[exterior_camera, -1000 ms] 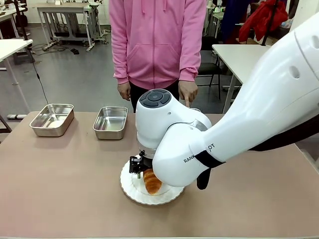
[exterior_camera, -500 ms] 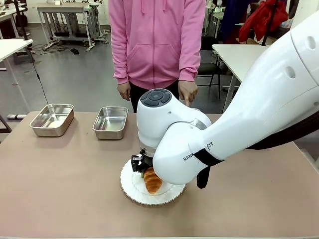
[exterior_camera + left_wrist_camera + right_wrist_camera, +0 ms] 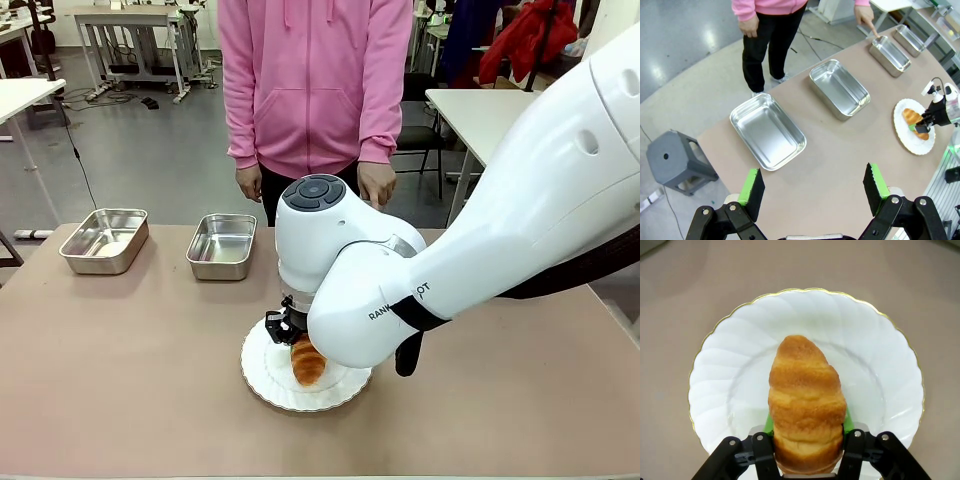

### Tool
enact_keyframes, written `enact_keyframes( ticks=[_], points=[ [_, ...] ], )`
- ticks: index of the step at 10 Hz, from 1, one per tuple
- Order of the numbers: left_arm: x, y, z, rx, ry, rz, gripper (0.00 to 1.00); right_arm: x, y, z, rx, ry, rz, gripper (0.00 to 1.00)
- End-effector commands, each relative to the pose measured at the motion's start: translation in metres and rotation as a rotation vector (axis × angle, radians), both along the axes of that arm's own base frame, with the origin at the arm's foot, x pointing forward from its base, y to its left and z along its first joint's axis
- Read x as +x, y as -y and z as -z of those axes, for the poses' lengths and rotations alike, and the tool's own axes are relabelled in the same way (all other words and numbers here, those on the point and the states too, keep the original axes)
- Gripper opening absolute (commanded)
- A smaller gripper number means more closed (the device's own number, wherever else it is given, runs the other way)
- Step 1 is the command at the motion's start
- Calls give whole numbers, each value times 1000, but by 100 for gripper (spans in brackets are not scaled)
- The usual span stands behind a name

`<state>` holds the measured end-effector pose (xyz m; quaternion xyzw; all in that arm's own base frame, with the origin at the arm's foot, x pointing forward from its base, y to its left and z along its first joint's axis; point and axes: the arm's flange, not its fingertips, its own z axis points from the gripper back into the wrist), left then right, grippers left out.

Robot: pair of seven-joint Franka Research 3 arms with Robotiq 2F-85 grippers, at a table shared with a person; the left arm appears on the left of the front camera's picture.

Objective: Place the bread in the container.
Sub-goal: Place the Butter Roll into the Airtight Container indicated by the human.

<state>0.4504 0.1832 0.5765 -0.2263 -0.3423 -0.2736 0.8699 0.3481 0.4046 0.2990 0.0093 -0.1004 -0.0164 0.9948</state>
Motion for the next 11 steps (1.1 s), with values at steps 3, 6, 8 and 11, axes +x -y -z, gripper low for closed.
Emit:
enact_keyframes(
  ticks=[3, 6, 8, 11],
  points=[
    [0, 0, -1, 3, 6, 1, 100, -1, -1, 3, 1, -4, -5, 54],
    [0, 0, -1, 3, 6, 1, 100, 15, 10, -31, -1, 54, 0, 55],
    [0, 0, -1, 3, 6, 1, 100, 29, 24, -69, 11, 84, -4, 55],
    [0, 0, -1, 3, 6, 1, 100, 77, 54, -129, -9, 120, -19, 55]
  ],
)
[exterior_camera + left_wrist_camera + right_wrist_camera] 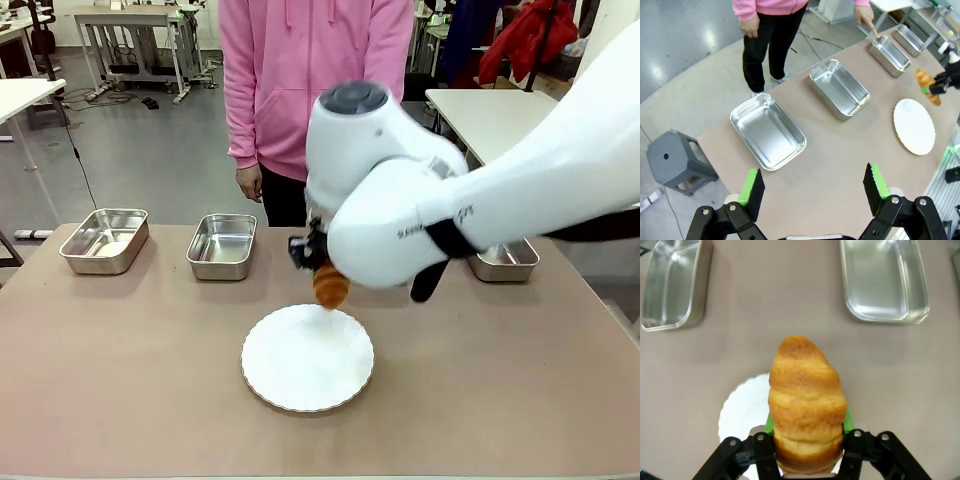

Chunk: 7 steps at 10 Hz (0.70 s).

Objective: Place the bread in the container.
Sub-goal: Place the Butter Roll into the Airtight Container indicated by the human.

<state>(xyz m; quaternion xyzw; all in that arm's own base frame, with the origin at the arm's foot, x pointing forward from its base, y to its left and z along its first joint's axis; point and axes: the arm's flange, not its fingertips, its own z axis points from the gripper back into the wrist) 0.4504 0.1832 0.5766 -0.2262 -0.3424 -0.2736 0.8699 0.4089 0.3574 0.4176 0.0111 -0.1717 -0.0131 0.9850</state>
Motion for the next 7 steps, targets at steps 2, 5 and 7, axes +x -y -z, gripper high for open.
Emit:
enact_keyframes(
  ticks=[2, 5, 7],
  points=[
    [0, 0, -1, 3, 6, 2, 100, 62, 28, -30, -5, -17, -42, 55],
    [0, 0, -1, 3, 6, 2, 100, 125, 56, -29, -29, -18, -64, 55],
    [0, 0, -1, 3, 6, 2, 100, 157, 71, -19, -31, -39, -73, 55]
  ],
)
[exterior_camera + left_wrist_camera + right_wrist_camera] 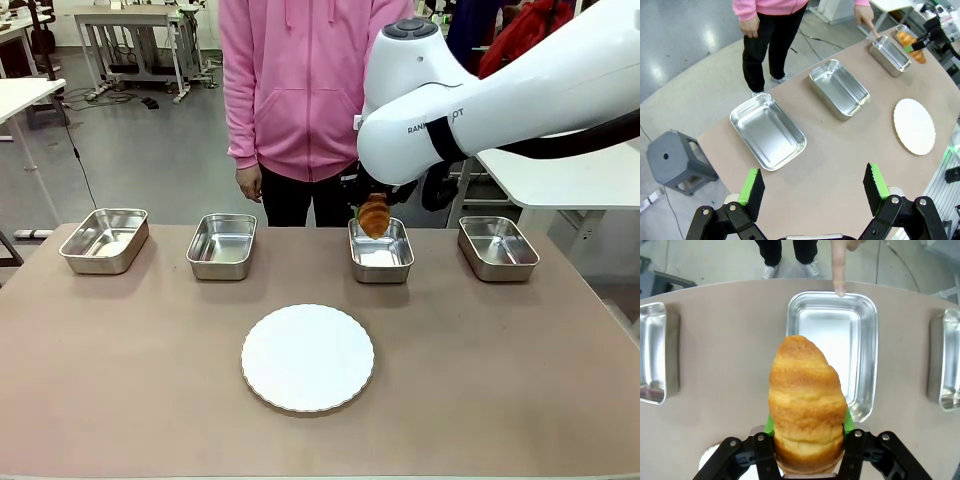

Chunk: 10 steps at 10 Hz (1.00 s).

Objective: Place the bread in the container.
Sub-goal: Place the Butter Roll into the Airtight Container indicated by the human.

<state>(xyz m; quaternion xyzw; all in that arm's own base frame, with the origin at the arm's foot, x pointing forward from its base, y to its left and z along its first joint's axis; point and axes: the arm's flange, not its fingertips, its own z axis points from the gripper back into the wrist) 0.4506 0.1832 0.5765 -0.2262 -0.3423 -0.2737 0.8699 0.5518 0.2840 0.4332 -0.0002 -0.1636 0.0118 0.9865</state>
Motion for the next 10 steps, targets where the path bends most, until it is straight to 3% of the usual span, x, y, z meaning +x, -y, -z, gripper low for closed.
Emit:
enact_keyframes(
  ticks=[1, 4, 9, 10],
  points=[
    [-1, 0, -1, 3, 6, 1, 100, 28, 3, 5, 7, -27, -22, 55],
    [-1, 0, -1, 3, 6, 1, 100, 49, 17, 33, 16, -79, -46, 55],
    [-1, 0, -1, 3, 6, 1, 100, 44, 33, 56, 16, -110, -18, 55],
    [-1, 0, -1, 3, 6, 1, 100, 44, 34, 58, 16, -82, -24, 100]
  ],
)
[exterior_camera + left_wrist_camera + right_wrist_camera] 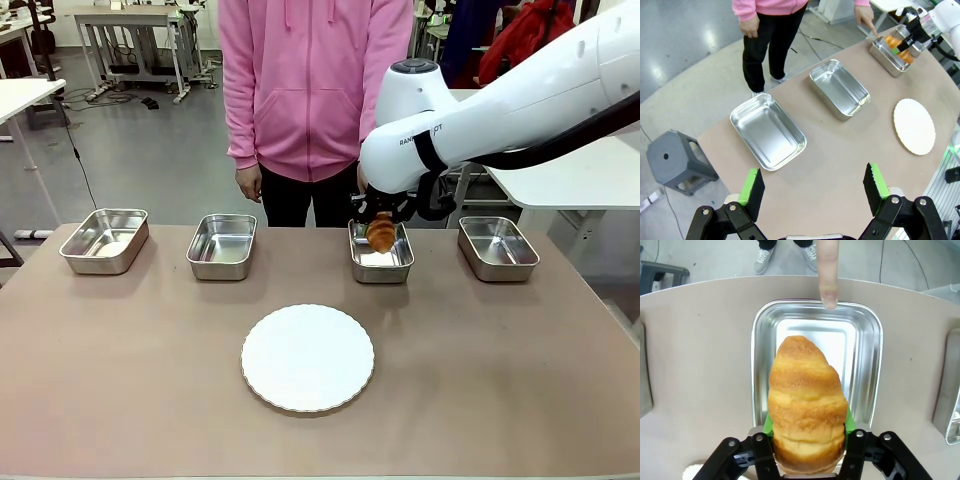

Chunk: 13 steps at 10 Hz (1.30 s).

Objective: Place the bread in the container.
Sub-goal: Place the Butter Roll into the Airtight Container indicated by the human.

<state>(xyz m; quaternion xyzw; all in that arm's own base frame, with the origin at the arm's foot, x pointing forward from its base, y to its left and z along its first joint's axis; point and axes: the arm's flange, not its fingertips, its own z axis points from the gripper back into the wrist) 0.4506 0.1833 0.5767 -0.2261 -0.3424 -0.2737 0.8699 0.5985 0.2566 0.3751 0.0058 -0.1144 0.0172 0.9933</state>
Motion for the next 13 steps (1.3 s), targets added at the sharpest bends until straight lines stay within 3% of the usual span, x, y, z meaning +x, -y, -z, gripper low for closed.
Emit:
enact_keyframes(
  ticks=[1, 8, 10, 11, 13],
  points=[
    [-1, 0, -1, 2, 6, 2, 100, -1, 8, 0, 12, 15, -6, 100],
    [-1, 0, -1, 2, 6, 2, 100, -1, 12, -13, 45, 35, 4, 100],
    [-1, 0, -1, 2, 6, 2, 100, -13, 10, -30, 64, 46, 27, 100],
    [-1, 0, -1, 2, 6, 2, 100, 3, 7, -15, 12, 34, 13, 100],
    [-1, 0, -1, 2, 6, 2, 100, 3, 7, -15, 12, 34, 13, 100]
  ],
)
